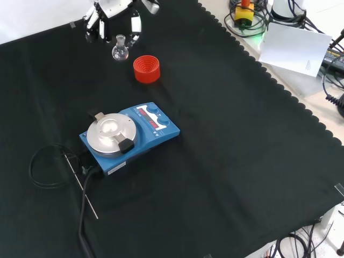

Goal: Place the round-bottom flask on the heater.

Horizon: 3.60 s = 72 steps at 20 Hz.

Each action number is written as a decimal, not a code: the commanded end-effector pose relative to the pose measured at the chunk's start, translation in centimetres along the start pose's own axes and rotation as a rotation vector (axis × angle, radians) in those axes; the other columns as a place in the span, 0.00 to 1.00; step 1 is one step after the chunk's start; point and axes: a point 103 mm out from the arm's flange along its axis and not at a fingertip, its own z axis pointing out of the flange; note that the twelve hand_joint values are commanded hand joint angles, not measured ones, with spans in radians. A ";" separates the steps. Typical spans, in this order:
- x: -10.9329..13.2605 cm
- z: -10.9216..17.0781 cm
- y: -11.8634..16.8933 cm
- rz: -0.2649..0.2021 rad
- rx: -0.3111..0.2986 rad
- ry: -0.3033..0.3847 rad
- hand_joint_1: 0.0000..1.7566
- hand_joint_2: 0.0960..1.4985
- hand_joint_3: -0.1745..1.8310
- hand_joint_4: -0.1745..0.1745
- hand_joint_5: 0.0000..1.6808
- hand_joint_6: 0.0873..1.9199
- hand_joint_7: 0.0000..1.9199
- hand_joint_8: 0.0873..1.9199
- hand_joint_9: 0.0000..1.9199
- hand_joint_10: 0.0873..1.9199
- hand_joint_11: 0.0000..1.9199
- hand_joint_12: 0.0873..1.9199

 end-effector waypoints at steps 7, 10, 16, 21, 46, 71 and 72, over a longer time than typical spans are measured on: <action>7.0 -2.2 4.7 -0.130 0.024 -0.077 0.63 0.29 0.62 1.00 0.70 0.53 0.21 0.33 0.33 0.28 0.20 0.68; 8.3 -2.2 5.5 -0.153 0.029 -0.091 0.63 0.29 0.62 1.00 0.70 0.53 0.21 0.33 0.33 0.28 0.20 0.68; 10.7 -2.5 6.9 -0.193 0.028 -0.111 0.63 0.29 0.62 1.00 0.70 0.53 0.22 0.33 0.33 0.28 0.20 0.68; 12.0 -2.8 8.0 -0.210 0.027 -0.122 0.63 0.29 0.62 1.00 0.70 0.54 0.22 0.33 0.33 0.28 0.20 0.68; 17.5 -2.2 11.7 -0.280 0.012 -0.149 0.63 0.29 0.62 1.00 0.70 0.54 0.22 0.33 0.33 0.28 0.21 0.68; 19.1 0.0 12.5 -0.301 0.011 -0.155 0.63 0.29 0.61 1.00 0.70 0.53 0.22 0.33 0.33 0.28 0.22 0.68; 19.2 0.0 12.6 -0.301 0.012 -0.155 0.63 0.29 0.61 1.00 0.70 0.53 0.22 0.33 0.33 0.28 0.22 0.68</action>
